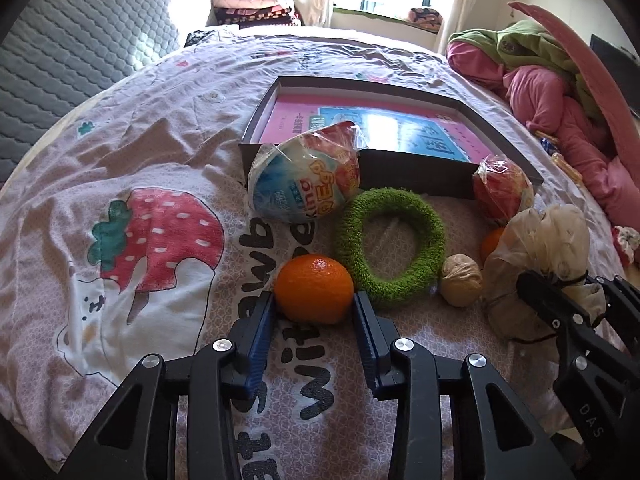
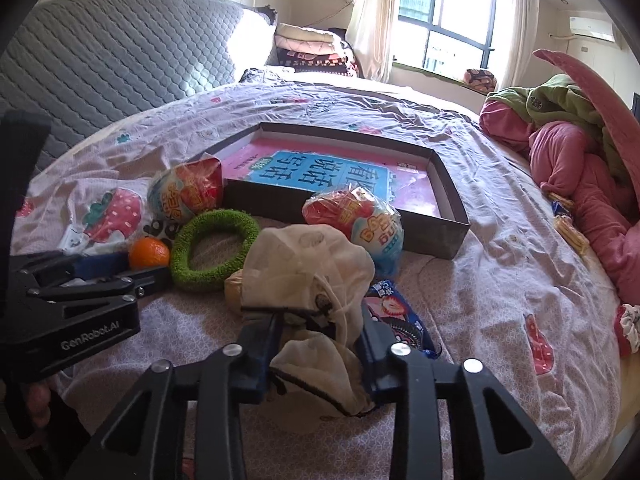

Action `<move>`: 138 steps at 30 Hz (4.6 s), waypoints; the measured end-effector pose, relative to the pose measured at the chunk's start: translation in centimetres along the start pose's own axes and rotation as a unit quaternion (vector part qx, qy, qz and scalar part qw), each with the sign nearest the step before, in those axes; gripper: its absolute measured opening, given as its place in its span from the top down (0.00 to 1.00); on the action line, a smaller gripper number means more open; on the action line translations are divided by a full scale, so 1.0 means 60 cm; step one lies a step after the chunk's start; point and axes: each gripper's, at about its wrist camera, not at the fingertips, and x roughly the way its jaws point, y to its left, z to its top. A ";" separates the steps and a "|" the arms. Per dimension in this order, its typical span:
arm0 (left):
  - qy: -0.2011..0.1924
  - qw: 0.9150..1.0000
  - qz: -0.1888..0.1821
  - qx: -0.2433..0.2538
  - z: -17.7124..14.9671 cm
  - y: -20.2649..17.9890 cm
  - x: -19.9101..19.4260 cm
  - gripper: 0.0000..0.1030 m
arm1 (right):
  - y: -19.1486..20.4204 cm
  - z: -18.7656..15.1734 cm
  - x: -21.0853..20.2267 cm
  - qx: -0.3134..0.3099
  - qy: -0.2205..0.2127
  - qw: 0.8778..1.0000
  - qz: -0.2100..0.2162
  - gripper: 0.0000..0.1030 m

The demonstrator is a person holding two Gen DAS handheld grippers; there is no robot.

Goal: Organize objects
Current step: 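Grasp the tangerine with the left tool while the right tool grasps the white mesh bag, then lift the tangerine with the left tool while the right tool lifts the mesh bag over the box, then lower the tangerine onto the pink book and open the left tool while the right tool releases the bag, then withdraw both open tools back out of the box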

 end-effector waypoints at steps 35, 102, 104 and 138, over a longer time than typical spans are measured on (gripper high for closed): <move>-0.088 0.996 -0.033 0.005 0.112 -0.022 -0.063 0.62 | -0.064 0.093 -0.054 0.072 -0.099 0.992 0.014 0.74; 0.058 0.998 0.003 -0.003 0.302 -0.023 0.196 0.62 | -0.179 0.204 0.223 0.110 0.048 0.993 0.001 0.72; 0.062 0.998 -0.001 -0.006 0.301 -0.024 0.199 0.62 | -0.178 0.205 0.221 0.108 0.047 0.993 -0.002 0.71; 0.024 0.999 -0.018 -0.014 0.314 -0.022 0.157 0.47 | -0.173 0.224 0.181 0.083 0.008 0.996 -0.024 0.36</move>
